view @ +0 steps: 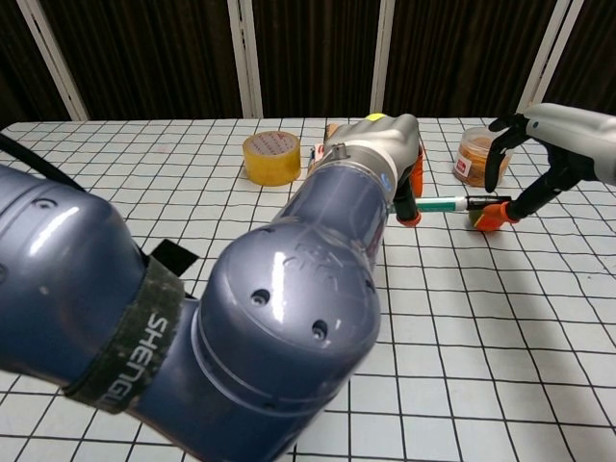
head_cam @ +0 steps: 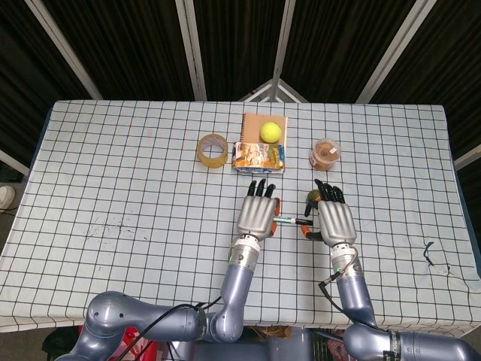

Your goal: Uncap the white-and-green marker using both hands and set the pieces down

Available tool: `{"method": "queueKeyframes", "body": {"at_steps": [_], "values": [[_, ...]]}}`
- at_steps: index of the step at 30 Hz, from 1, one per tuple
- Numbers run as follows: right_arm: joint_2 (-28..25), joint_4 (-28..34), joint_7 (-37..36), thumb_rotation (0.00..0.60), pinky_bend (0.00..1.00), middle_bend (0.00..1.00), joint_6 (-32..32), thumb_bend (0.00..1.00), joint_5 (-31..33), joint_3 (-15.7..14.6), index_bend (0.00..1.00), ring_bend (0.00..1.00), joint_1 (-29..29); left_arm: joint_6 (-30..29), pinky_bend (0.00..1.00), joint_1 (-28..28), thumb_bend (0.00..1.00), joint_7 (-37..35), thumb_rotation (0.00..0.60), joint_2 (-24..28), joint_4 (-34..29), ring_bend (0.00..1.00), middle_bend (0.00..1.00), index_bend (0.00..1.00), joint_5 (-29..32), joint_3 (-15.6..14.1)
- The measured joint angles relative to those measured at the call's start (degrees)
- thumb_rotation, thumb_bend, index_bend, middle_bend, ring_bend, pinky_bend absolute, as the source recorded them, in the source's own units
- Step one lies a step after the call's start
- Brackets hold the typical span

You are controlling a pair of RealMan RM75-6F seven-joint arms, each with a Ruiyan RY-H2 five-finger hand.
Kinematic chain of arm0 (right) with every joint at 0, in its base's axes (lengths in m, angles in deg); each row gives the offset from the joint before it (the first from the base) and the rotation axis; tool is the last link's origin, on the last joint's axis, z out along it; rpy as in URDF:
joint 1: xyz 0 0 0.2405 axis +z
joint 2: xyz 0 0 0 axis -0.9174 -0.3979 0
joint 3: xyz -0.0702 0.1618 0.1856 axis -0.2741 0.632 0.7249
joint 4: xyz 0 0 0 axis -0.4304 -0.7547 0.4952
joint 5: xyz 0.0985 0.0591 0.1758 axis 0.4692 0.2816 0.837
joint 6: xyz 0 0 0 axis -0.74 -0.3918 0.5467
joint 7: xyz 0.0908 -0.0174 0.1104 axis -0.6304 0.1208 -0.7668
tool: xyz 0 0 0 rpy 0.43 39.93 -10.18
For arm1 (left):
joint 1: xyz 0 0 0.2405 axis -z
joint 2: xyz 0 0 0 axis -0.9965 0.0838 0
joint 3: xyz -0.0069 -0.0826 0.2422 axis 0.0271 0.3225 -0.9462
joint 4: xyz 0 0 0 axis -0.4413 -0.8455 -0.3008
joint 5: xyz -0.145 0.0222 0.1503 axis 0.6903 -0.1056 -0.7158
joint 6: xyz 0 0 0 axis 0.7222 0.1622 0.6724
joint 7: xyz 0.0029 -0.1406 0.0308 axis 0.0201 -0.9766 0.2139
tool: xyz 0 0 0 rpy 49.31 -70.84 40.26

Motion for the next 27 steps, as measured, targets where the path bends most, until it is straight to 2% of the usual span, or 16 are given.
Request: {"method": "queueKeyframes", "body": {"at_steps": [27], "values": [[-0.49,-0.34,-1.24,0.600,0.04,0.04,0.47,0.33,0.49,-0.62,0.61,0.04,0.26,-0.25,0.01,-0.10,0.51,-0.25,0.600,0.10,-0.06,0.00,0.14,0.67,-0.69,-0.45]]}}
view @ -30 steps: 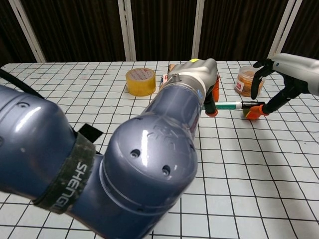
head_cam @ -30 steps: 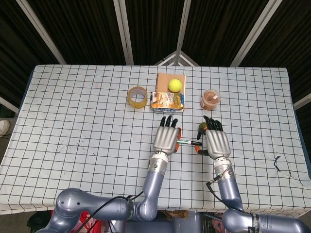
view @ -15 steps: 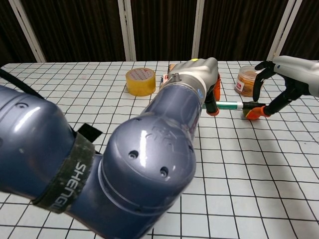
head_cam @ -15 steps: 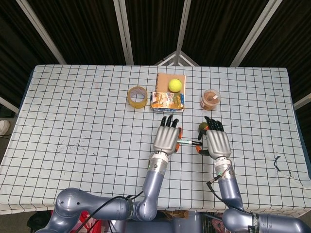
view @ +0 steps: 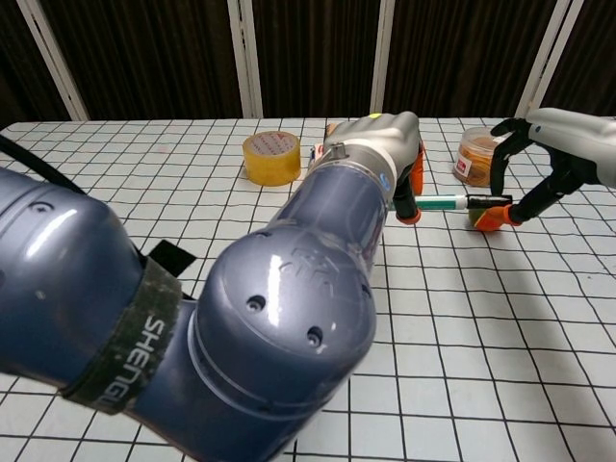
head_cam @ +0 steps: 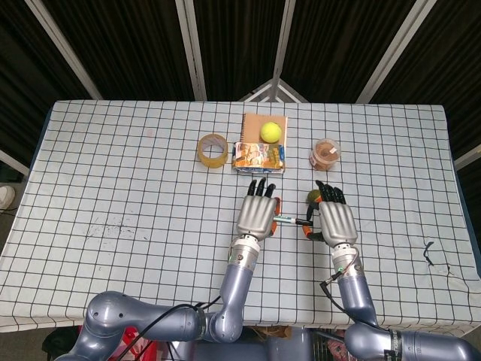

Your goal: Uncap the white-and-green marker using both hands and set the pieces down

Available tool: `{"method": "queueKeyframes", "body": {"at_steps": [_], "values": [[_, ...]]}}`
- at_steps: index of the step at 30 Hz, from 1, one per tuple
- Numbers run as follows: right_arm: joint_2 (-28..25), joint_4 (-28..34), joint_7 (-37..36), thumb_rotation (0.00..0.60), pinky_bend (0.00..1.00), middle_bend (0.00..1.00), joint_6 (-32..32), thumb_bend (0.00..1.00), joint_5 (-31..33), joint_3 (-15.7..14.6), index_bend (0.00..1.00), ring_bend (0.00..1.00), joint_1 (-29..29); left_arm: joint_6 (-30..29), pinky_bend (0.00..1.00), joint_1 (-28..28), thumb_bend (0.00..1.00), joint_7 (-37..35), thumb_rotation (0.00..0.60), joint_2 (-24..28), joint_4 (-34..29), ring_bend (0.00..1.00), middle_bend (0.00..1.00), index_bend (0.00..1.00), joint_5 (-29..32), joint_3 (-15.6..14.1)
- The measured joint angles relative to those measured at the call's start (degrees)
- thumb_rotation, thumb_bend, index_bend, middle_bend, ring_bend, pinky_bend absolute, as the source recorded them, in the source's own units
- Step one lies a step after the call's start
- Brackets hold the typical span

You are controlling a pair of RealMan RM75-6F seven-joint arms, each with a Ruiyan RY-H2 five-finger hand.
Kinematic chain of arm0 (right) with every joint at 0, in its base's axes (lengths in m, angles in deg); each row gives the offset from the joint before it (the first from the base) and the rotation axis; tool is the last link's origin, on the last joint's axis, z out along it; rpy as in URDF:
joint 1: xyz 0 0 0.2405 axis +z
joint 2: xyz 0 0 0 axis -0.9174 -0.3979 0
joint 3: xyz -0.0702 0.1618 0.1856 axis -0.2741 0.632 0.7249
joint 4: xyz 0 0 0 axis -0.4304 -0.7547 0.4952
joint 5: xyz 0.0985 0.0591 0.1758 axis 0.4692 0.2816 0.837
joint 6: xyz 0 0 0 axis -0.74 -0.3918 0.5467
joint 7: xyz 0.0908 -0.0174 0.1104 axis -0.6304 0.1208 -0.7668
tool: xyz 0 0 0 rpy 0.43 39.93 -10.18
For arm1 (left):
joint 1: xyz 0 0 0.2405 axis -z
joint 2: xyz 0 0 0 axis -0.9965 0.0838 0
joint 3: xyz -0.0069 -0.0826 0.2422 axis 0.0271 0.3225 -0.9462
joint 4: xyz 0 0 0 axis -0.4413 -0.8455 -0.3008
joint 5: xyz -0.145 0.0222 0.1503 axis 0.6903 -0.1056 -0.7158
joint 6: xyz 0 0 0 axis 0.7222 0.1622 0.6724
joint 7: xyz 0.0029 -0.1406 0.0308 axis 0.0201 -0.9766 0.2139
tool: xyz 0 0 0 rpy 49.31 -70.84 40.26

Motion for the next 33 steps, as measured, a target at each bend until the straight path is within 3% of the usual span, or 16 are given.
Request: {"method": "queueKeyframes", "body": {"at_steps": [22,33], "values": [[-1.48,-1.39,-2.12,0.600,0.04,0.04,0.67,0.39,0.77,-0.88,0.69,0.06,-1.15,-1.09,0.00,-2.07,0.51,1.00,0.600,1.85,-2.27,0.00,0.14,0.68,0.40,-1.09],[-3.17,-7.20,-7.95,0.600,0.03,0.04,6.81,0.39,0.43,-3.16,0.69,0.06,-2.97,-2.02,0.00,-8.65,0.51,3.29,0.600,8.80,-8.83,0.00,0.14,0.68,0.75,-7.83]]}}
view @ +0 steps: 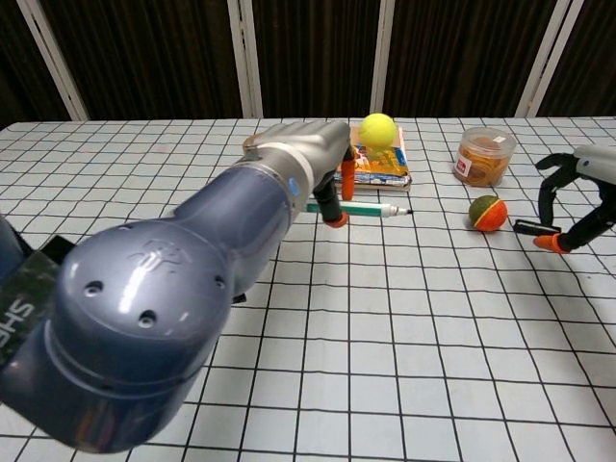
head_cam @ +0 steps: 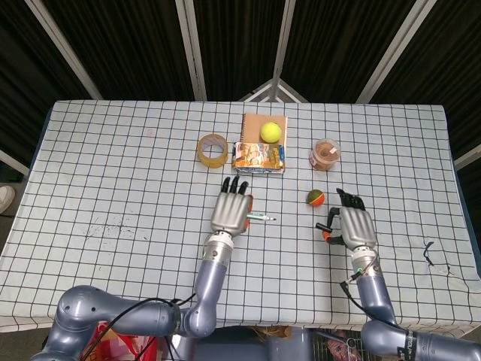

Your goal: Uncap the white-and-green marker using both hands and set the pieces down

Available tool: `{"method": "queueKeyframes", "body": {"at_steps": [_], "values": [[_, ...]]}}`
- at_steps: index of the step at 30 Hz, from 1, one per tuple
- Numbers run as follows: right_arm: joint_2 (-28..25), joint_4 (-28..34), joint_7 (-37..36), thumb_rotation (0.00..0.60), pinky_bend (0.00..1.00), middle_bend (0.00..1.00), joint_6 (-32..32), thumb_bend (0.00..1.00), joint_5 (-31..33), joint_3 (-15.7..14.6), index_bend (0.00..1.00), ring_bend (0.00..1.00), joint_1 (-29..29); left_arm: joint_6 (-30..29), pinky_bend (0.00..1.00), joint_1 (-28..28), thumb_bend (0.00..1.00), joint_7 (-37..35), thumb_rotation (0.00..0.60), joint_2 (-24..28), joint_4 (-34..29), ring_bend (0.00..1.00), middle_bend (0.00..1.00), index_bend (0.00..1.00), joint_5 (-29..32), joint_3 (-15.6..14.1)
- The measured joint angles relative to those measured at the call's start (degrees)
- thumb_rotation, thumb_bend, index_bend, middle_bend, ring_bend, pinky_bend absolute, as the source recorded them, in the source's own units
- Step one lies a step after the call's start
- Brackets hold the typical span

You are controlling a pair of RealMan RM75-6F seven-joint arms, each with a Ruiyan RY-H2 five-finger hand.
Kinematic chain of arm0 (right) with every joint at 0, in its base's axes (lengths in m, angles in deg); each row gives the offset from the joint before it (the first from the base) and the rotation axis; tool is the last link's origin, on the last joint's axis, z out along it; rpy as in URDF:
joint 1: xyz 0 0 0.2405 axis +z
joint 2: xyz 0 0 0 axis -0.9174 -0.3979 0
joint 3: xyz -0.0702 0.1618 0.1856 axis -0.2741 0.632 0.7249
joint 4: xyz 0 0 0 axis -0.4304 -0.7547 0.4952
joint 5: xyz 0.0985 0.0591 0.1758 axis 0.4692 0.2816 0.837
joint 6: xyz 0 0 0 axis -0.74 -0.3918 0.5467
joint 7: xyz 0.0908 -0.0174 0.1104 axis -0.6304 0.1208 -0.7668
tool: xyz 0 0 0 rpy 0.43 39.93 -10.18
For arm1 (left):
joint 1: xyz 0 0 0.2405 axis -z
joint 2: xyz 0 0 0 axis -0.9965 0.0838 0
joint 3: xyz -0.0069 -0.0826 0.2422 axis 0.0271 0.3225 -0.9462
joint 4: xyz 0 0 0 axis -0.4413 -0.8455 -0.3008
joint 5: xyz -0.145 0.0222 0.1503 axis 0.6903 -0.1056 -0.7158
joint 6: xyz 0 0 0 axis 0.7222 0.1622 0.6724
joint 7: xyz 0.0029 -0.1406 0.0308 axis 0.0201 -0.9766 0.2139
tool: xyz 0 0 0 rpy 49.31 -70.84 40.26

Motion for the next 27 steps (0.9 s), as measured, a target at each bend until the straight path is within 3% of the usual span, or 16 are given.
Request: {"method": "queueKeyframes", "body": {"at_steps": [9,11,14,19,21,27], "values": [[4.98,-6.91,-2.39,0.600,0.03,0.04,3.36,0.39,-2.10,-1.08,0.66,0.06,0.60,3.25,0.00,-3.75,0.51,-4.06,0.600,2.15,1.00,0.00,0.13,0.64,-0.64,-3.89],[6.60,-8.11,-2.12,0.600,0.02,0.04,3.34,0.39,-2.07,-0.95,0.61,0.06,0.99,4.72,0.00,-4.27,0.51,-5.51,0.600,2.10,2.42,0.00,0.12,0.60,-0.87,-4.56],[7.85,-8.62,-0.89,0.600,0.01,0.04,2.93,0.39,-1.39,-0.61,0.45,0.06,1.44,6.76,0.00,-4.97,0.51,-7.63,0.600,2.03,4.19,0.00,0.11,0.49,-1.97,-5.54],[8.70,-8.27,1.23,0.600,0.00,0.04,2.30,0.28,0.74,0.27,0.22,0.04,2.09,7.24,0.00,-5.51,0.51,-7.47,0.600,3.07,2.93,0.00,0.07,0.27,-2.60,-6.13],[8.94,-8.17,1.91,0.600,0.00,0.04,2.22,0.24,1.65,0.48,0.17,0.04,2.27,6.97,0.00,-5.77,0.52,-6.86,0.600,4.12,1.11,0.00,0.04,0.20,-2.48,-6.19],[8.52,-6.65,3.37,0.600,0.00,0.02,2.09,0.16,3.71,0.83,0.08,0.02,2.44,5.50,0.00,-6.83,0.53,-4.20,0.600,8.74,-6.44,0.00,0.00,0.14,-0.81,-6.17]]}}
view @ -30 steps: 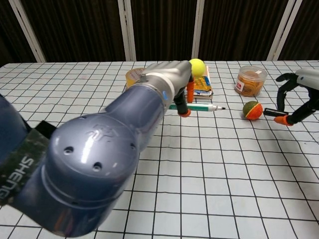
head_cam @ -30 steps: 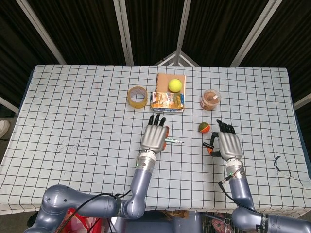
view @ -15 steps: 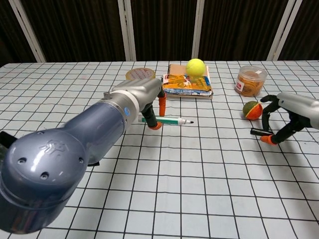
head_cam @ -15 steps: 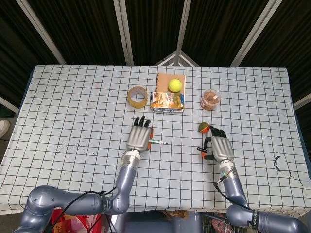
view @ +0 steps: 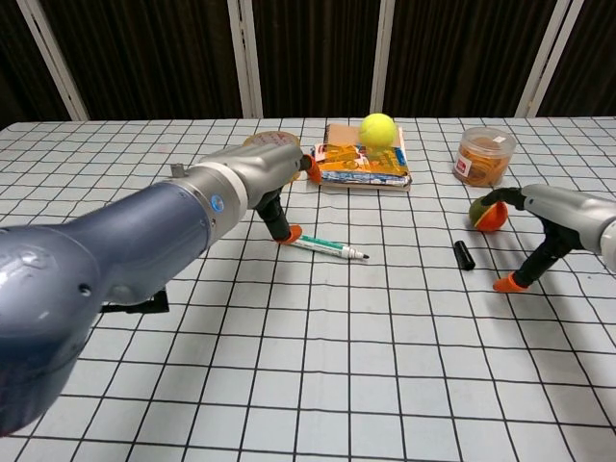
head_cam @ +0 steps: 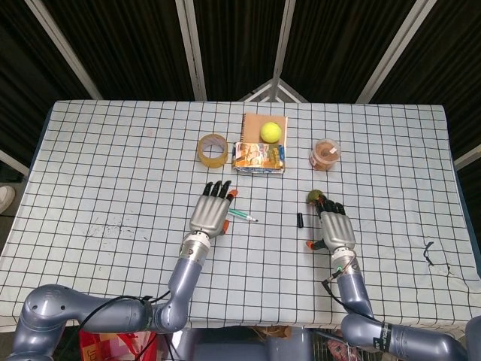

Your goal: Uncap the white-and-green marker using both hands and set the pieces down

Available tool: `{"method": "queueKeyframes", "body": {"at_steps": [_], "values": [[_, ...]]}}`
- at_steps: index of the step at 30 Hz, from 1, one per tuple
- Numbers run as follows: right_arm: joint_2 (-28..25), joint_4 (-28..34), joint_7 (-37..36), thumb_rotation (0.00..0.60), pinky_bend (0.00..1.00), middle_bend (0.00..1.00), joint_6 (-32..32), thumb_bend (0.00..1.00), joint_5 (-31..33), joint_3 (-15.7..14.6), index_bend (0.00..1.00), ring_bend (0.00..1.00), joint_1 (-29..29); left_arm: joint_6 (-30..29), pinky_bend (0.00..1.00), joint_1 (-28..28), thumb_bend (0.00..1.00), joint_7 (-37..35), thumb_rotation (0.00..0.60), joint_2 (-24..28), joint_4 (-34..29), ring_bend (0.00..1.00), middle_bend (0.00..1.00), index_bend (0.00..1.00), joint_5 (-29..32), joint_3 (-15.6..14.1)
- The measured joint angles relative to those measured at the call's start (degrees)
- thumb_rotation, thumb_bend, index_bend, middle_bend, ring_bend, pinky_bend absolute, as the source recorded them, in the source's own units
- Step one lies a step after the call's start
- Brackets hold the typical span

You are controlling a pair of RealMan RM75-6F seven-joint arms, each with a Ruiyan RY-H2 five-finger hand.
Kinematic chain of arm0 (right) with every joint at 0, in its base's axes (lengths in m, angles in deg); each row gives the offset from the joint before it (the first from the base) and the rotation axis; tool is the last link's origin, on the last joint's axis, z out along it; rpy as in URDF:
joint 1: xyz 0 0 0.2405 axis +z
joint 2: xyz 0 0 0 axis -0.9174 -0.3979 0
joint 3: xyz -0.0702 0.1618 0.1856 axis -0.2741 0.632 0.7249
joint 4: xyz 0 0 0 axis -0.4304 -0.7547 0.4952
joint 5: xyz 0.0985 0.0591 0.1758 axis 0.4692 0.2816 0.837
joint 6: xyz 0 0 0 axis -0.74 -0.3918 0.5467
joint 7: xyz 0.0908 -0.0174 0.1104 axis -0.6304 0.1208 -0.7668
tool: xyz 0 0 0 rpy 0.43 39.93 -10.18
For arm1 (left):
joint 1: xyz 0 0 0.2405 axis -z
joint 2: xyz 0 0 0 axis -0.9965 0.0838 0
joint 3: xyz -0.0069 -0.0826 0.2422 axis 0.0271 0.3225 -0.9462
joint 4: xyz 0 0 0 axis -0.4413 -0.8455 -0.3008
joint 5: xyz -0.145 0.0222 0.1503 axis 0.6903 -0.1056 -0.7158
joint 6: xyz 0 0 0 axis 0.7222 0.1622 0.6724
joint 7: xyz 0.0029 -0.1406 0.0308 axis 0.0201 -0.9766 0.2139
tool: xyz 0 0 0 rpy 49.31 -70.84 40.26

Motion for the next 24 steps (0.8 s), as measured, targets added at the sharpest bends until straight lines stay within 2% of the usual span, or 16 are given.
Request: {"method": "queueKeyframes", "body": {"at_steps": [8,11,16,20,24], "values": [[-4.80,4.26,-2.97,0.600,0.00,0.02,-1.63,0.16,-3.05,0.84,0.10,0.01,-1.70,-4.72,0.00,-2.65,0.54,3.15,0.600,9.06,-13.64,0.00,0.01,0.05,0.31,-1.07],[-7.55,5.82,-3.81,0.600,0.00,0.02,-2.38,0.17,-4.19,0.89,0.13,0.01,-2.70,-8.46,0.00,-4.23,0.54,5.94,0.600,14.45,-20.86,0.00,0.01,0.06,0.10,-2.58],[-12.28,7.59,-5.31,0.600,0.00,0.02,-2.65,0.20,-6.70,0.01,0.13,0.01,-4.49,-15.01,0.00,-8.92,0.54,8.28,0.600,26.37,-33.49,0.00,0.01,0.05,-1.95,-6.44],[-15.38,7.67,-6.40,0.600,0.00,0.02,-2.02,0.20,-11.22,-2.24,0.13,0.01,-5.76,-16.94,0.00,-14.36,0.54,4.26,0.600,36.00,-38.72,0.00,0.00,0.04,-6.41,-9.99],[-17.71,6.07,-7.04,0.600,0.00,0.02,-2.83,0.20,-17.87,-5.07,0.13,0.01,-7.52,-16.71,0.00,-20.27,0.54,-6.12,0.600,43.51,-39.74,0.00,0.00,0.04,-14.46,-14.22]]}}
